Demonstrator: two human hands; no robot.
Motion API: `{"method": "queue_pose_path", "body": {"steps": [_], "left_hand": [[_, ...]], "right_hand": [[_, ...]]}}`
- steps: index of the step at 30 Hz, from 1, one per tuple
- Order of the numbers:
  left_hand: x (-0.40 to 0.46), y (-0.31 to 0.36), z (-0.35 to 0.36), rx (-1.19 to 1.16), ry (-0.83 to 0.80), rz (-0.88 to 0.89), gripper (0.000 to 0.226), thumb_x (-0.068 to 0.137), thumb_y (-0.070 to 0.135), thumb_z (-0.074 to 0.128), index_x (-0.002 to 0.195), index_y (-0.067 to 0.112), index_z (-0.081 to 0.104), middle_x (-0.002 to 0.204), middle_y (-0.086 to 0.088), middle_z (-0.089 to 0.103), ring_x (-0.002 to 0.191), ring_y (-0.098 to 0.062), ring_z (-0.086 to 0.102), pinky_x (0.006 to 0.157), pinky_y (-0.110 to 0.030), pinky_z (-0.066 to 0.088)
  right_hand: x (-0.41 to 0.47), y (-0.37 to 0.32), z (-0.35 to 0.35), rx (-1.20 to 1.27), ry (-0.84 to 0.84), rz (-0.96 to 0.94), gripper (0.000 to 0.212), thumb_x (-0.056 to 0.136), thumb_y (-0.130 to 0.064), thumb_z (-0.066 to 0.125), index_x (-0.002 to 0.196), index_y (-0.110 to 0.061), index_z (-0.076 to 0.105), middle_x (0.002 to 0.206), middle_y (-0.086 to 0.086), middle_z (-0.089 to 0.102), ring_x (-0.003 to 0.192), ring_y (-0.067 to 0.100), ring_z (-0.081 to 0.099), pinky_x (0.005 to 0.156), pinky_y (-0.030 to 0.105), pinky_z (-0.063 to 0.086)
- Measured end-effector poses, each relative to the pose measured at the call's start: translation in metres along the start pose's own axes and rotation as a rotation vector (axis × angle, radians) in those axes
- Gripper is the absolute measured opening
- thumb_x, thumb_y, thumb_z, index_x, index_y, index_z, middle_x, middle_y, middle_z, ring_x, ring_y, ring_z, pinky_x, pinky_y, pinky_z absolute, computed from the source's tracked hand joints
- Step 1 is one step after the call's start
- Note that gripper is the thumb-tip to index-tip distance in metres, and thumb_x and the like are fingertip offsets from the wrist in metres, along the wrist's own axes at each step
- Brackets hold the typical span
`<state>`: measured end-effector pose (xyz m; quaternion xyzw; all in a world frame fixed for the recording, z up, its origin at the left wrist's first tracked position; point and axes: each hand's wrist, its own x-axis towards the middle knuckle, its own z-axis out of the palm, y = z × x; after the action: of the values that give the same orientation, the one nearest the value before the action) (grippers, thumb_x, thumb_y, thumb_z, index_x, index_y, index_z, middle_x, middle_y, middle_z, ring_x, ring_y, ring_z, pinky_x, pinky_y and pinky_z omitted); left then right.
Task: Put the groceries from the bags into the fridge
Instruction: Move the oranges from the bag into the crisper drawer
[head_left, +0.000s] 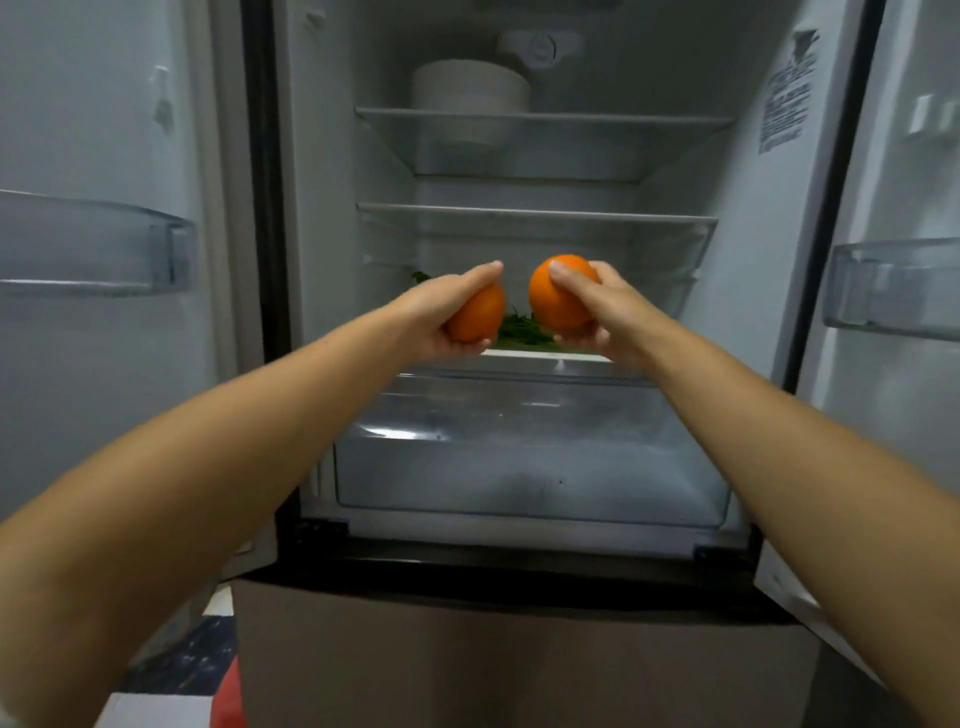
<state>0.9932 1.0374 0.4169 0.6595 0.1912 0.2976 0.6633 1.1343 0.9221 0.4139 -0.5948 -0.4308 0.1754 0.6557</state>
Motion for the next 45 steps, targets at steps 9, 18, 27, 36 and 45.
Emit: {"method": "queue_pose_path", "body": {"steps": [9, 18, 27, 36, 45], "left_hand": [[0.109, -0.019, -0.026, 0.84, -0.289, -0.323, 0.027, 0.087, 0.019, 0.064, 0.11, 0.016, 0.052, 0.095, -0.007, 0.059, 0.076, -0.017, 0.062, 0.053, -0.029, 0.057], [0.197, -0.077, -0.002, 1.488, -0.624, -0.512, 0.044, 0.086, 0.028, 0.065, 0.125, 0.013, 0.052, 0.117, -0.01, 0.059, 0.092, -0.021, 0.061, 0.052, -0.028, 0.057], [0.223, -0.13, -0.014, 1.603, -0.711, -0.151, 0.069, 0.082, 0.023, 0.07, 0.141, 0.015, 0.035, 0.136, -0.011, 0.048, 0.117, -0.031, 0.054, 0.094, -0.044, 0.05], [0.22, -0.148, -0.014, 1.719, -0.782, -0.064, 0.056, 0.091, 0.02, 0.059, 0.141, 0.009, 0.036, 0.138, -0.015, 0.046, 0.123, -0.033, 0.049, 0.101, -0.036, 0.042], [0.219, -0.106, -0.002, 1.831, -0.678, -0.116, 0.059, 0.089, 0.042, 0.059, 0.134, 0.007, 0.046, 0.138, -0.014, 0.048, 0.124, -0.03, 0.048, 0.098, -0.036, 0.04]], "right_hand": [[0.089, 0.038, -0.003, -0.932, -0.49, 0.283, 0.047, 0.087, -0.025, 0.068, 0.127, -0.018, 0.045, 0.118, 0.006, 0.05, 0.091, 0.018, 0.061, 0.068, 0.034, 0.057], [0.171, 0.086, 0.041, -1.213, -0.753, 0.771, 0.058, 0.088, -0.023, 0.066, 0.139, -0.012, 0.039, 0.109, 0.007, 0.05, 0.083, 0.021, 0.057, 0.08, 0.037, 0.051], [0.188, 0.157, 0.041, -1.35, -0.809, 0.6, 0.076, 0.082, -0.026, 0.073, 0.141, -0.024, 0.025, 0.144, 0.008, 0.032, 0.125, 0.036, 0.045, 0.083, 0.046, 0.054], [0.192, 0.174, 0.038, -1.369, -0.799, 0.56, 0.083, 0.082, -0.034, 0.071, 0.146, -0.025, 0.019, 0.148, 0.01, 0.027, 0.127, 0.037, 0.042, 0.088, 0.046, 0.054], [0.201, 0.14, 0.021, -1.34, -0.725, 0.707, 0.105, 0.083, -0.029, 0.072, 0.15, -0.038, -0.009, 0.16, 0.007, 0.007, 0.142, 0.04, 0.021, 0.1, 0.058, 0.043]]}}
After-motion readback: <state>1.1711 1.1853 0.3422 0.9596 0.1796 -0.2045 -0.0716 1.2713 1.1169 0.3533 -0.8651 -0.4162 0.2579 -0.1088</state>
